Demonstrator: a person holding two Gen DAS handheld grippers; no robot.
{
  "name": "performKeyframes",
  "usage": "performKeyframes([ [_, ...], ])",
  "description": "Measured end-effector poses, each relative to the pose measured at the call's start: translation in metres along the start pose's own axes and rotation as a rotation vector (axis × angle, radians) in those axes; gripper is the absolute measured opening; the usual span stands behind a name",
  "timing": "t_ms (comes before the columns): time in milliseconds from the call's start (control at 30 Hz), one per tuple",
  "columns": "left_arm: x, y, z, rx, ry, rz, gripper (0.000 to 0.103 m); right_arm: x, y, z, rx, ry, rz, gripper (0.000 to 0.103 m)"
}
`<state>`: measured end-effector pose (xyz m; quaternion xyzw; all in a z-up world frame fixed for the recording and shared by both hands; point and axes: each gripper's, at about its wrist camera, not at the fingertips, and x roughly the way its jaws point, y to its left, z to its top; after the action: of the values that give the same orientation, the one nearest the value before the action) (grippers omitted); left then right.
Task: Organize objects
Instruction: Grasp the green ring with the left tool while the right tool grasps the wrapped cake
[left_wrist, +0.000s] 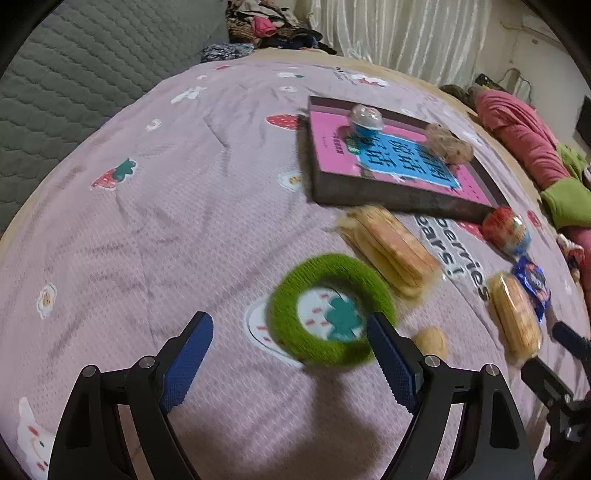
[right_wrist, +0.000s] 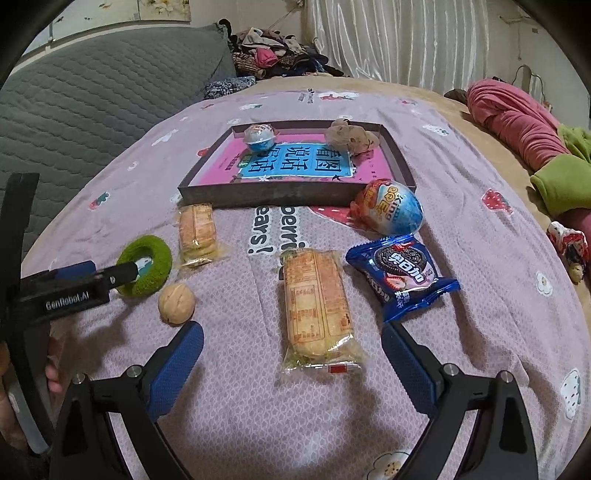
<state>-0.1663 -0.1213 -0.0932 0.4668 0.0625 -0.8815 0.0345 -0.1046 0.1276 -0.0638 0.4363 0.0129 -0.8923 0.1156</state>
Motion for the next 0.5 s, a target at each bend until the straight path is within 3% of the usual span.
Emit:
performKeyframes([
  [267,0.011,0.005,0.010,0.000,0.004,0.003,0.086,0.011,0.003,-0.002,0.004,0.018,0.000,0.091],
  [500,0.026,0.007,0.009,0.002,0.030,-0.018,0.078,0.021,0.002,-0.001,0.020,0.028,-0.008,0.081],
])
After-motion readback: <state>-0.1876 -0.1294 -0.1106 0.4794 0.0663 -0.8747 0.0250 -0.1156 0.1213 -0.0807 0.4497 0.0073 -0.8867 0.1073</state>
